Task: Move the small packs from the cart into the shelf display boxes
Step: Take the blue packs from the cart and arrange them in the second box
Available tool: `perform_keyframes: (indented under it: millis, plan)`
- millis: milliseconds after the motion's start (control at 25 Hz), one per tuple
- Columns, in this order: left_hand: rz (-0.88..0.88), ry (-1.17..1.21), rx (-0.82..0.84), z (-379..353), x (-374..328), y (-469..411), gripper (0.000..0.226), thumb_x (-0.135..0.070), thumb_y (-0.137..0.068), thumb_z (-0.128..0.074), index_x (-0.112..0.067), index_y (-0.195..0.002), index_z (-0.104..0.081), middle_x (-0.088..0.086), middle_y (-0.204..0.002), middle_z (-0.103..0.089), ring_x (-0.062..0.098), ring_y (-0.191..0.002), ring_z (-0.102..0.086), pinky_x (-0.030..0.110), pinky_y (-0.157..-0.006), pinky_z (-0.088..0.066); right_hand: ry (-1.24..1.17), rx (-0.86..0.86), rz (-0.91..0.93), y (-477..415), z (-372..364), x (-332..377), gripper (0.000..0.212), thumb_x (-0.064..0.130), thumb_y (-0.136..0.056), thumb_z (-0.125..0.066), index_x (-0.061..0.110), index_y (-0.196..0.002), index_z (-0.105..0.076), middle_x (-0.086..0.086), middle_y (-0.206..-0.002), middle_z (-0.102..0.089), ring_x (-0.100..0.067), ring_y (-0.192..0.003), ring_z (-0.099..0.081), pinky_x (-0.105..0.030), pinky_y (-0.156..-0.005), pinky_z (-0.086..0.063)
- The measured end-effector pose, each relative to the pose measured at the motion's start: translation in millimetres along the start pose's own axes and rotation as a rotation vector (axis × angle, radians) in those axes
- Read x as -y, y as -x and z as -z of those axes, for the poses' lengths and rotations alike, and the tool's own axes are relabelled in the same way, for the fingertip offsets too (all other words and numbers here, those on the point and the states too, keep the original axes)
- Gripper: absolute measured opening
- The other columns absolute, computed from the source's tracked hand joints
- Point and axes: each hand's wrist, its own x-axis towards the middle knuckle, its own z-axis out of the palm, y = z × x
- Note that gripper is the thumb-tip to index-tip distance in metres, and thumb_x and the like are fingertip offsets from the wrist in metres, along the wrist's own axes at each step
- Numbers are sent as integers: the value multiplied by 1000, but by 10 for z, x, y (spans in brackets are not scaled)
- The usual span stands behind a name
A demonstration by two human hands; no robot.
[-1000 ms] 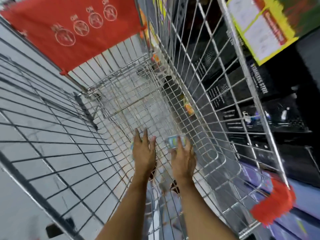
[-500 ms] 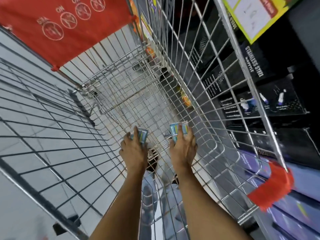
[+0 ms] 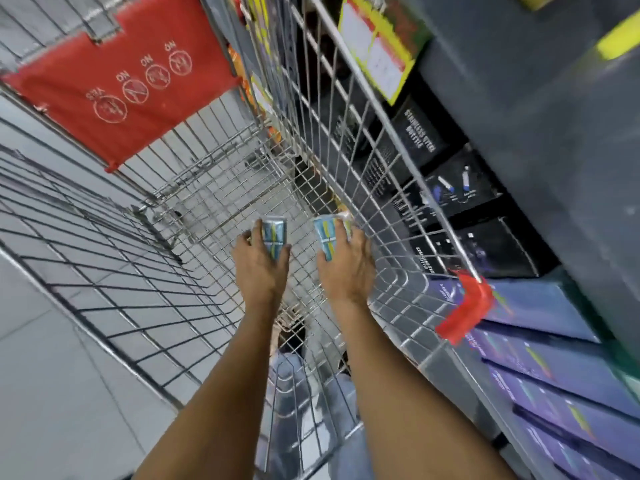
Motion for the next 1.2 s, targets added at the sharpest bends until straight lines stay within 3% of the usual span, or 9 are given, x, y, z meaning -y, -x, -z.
perform_keyframes:
  millis: [200, 360, 560, 760, 880, 1040, 1200]
  plan:
    - [-132, 161, -191, 822, -755, -174, 63, -36, -82, -65, -13, -134, -37, 20, -125, -46, 35, -113, -45, 47, -89, -46, -41, -194, 211, 59, 972, 420, 65, 36, -85, -60, 17, -140, -30, -9, -139, -38, -25, -118, -41, -36, -83, -47]
    - [-356, 274, -301, 1547, -1414, -166, 61, -34, -81, -68, -7, -129, -42, 24, -118, -51, 38, -107, -47, 46, -87, -42, -95, -370, 309, 80, 1864, 638, 64, 30, -78, -68, 10, -133, -42, -16, -134, -47, -34, -116, -47, -43, -83, -49]
    - [-514, 371, -340, 2117, -2077, 15, 60, -31, -78, -71, -9, -127, -45, 24, -116, -52, 40, -107, -45, 45, -87, -38, -122, -635, 276, 208, 2967, 435, 57, 30, -78, -70, 8, -126, -49, -17, -129, -52, -36, -115, -49, -46, -81, -50]
    - [-721, 401, -208, 2056, -2933, 531, 63, -30, -77, -72, -3, -127, -44, 25, -116, -51, 41, -109, -44, 43, -90, -35, 54, -823, 94, 565, 3740, -349, 56, 27, -62, -79, 6, -109, -58, -19, -99, -62, -38, -85, -59, -43, -62, -52]
    - [-892, 443, -88, 1766, -3475, 1144, 63, -37, -78, -68, -4, -125, -43, 24, -113, -51, 40, -108, -45, 43, -90, -35, 99, -881, -83, 930, 3981, -892, 53, 28, -58, -80, 4, -101, -59, -21, -91, -61, -39, -78, -58, -40, -56, -49]
    - [-921, 349, 199, 1317, -4022, 2247, 67, -46, -77, -66, -7, -126, -41, 21, -126, -45, 39, -115, -46, 48, -92, -41, 117, -900, -298, 1544, 4075, -1742, 54, 32, -66, -76, 7, -110, -56, -20, -99, -59, -39, -87, -57, -43, -63, -50]
    - [-1017, 238, 443, 835, -4098, 3103, 69, -44, -70, -71, -15, -126, -43, 16, -129, -44, 37, -114, -48, 45, -92, -43, 31, -743, -583, 2141, 3909, -2473, 55, 43, -76, -67, 12, -118, -50, -17, -116, -52, -35, -106, -50, -42, -68, -50]
